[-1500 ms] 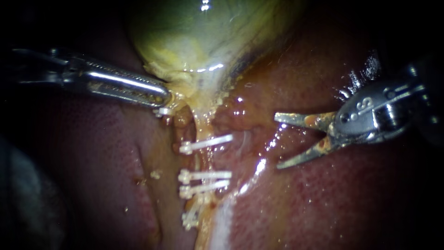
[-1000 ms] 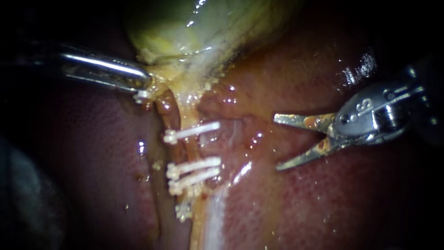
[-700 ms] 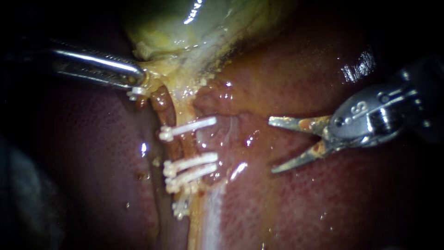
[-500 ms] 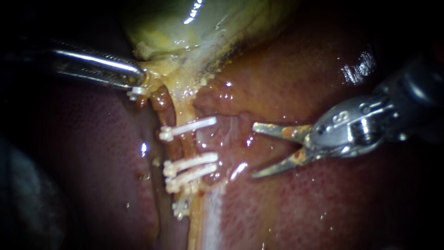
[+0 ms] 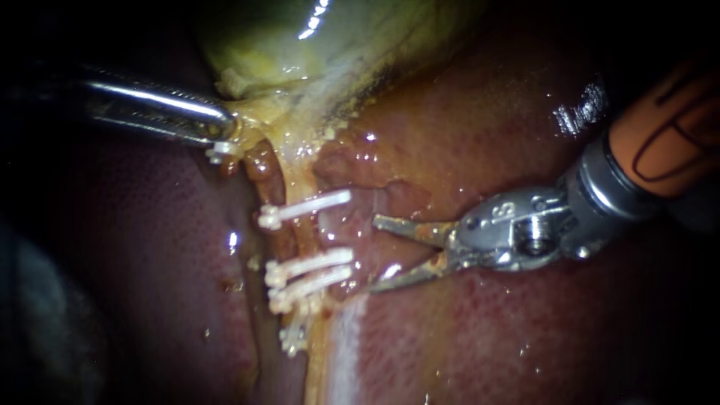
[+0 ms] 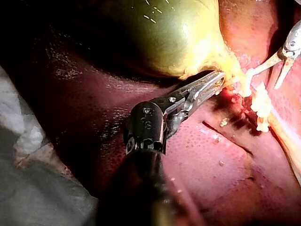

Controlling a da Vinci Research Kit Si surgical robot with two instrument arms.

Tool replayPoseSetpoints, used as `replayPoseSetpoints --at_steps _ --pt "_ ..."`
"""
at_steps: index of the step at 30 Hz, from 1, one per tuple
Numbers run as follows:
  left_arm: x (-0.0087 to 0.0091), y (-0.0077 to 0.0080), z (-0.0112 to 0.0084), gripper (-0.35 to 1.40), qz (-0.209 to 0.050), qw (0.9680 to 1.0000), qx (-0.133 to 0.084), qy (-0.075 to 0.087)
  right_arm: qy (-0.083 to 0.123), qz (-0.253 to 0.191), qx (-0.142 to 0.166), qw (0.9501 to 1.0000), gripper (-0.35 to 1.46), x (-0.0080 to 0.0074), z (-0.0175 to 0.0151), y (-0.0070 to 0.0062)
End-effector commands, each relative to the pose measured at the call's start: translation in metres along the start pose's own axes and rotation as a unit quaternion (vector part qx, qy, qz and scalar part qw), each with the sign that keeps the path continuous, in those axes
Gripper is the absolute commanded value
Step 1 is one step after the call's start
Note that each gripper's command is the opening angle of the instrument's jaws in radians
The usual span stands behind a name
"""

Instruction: Go to the cutting position right tube

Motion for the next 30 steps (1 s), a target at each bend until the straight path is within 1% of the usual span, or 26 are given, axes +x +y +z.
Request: replayPoseSetpoints --at_steps 1,7,11,15,18,25,29,30 --pt "0.0000 0.0000 0.0000 -0.35 0.000 1.0000 0.000 0.000 0.007 0.005 0.005 1.0000 1.45 0.0000 0.0002 0.0001" --pt "0.0000 0.0000 0.0000 -0.35 0.000 1.0000 0.000 0.000 0.039 0.028 0.028 0.9984 1.45 0.0004 0.0011 0.0006" --pt "-0.0001 0.0000 0.0001 -0.35 0.000 1.0000 0.000 0.000 0.039 0.035 0.037 0.9980 1.45 0.0004 0.0022 0.0005" --pt "-0.0001 0.0000 0.0000 -0.35 0.000 1.0000 0.000 0.000 0.047 0.040 0.045 0.9971 1.45 0.0002 0.0035 0.0004" --pt "-0.0001 0.0000 0.0000 -0.35 0.000 1.0000 0.000 0.000 0.055 0.038 0.054 0.9963 1.45 0.0002 0.0043 0.0007" --pt "-0.0001 0.0000 0.0000 -0.35 0.000 1.0000 0.000 0.000 0.081 0.046 0.085 0.9920 1.43 0.0006 0.0054 0.0011" --pt "-0.0001 0.0000 0.0000 -0.35 0.000 1.0000 0.000 0.000 0.099 0.054 0.107 0.9879 1.43 0.0010 0.0060 0.0011" --pt "-0.0001 0.0000 0.0000 -0.35 0.000 1.0000 0.000 0.000 0.100 0.055 0.112 0.9871 1.43 0.0011 0.0061 0.0011"
